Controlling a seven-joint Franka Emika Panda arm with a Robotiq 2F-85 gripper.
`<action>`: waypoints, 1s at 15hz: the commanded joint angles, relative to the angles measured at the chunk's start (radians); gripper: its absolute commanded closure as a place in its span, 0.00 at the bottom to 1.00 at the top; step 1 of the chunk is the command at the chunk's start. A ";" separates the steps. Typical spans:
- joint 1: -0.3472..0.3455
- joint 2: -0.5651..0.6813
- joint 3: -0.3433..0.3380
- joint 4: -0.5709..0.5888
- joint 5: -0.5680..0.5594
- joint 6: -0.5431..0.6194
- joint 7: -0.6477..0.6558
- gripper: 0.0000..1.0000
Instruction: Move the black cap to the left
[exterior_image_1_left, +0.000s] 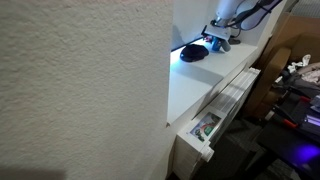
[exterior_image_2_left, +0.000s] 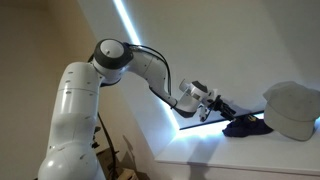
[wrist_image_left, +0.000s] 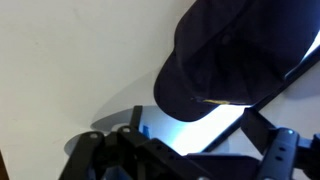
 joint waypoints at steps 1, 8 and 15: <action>0.025 0.026 -0.017 0.020 -0.037 0.013 0.047 0.00; 0.042 0.037 -0.049 0.019 -0.074 0.078 0.115 0.00; 0.057 0.079 -0.134 0.064 -0.135 0.239 0.278 0.00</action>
